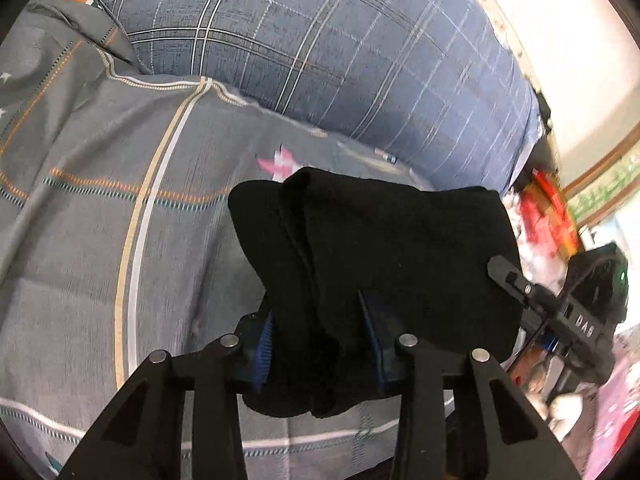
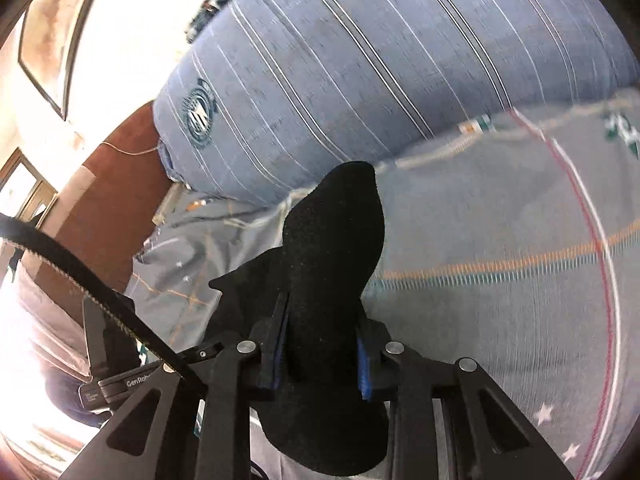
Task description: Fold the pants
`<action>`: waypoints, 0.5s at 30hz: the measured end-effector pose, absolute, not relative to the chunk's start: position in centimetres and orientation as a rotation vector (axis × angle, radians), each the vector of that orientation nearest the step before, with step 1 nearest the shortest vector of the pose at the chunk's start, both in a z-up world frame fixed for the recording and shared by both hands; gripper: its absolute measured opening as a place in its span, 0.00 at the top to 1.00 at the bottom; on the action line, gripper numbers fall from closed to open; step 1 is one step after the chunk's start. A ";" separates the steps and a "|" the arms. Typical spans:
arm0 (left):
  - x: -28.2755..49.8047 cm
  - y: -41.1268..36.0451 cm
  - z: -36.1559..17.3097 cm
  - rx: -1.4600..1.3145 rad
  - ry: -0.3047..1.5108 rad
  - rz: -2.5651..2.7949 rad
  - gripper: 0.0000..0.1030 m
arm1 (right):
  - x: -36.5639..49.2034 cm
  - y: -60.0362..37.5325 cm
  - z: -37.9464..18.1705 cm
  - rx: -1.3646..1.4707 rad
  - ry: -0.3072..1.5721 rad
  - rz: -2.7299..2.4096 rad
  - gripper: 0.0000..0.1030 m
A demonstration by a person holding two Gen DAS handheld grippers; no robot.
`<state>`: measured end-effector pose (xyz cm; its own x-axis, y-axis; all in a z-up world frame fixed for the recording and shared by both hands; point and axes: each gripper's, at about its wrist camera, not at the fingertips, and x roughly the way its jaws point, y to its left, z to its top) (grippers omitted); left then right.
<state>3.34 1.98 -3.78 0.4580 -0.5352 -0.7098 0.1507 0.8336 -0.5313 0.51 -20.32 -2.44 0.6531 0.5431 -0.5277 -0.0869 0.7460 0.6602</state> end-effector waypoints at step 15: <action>12.4 2.3 -9.1 -0.516 1.121 -0.317 0.56 | 11.0 -20.0 -7.5 0.622 0.916 0.254 0.59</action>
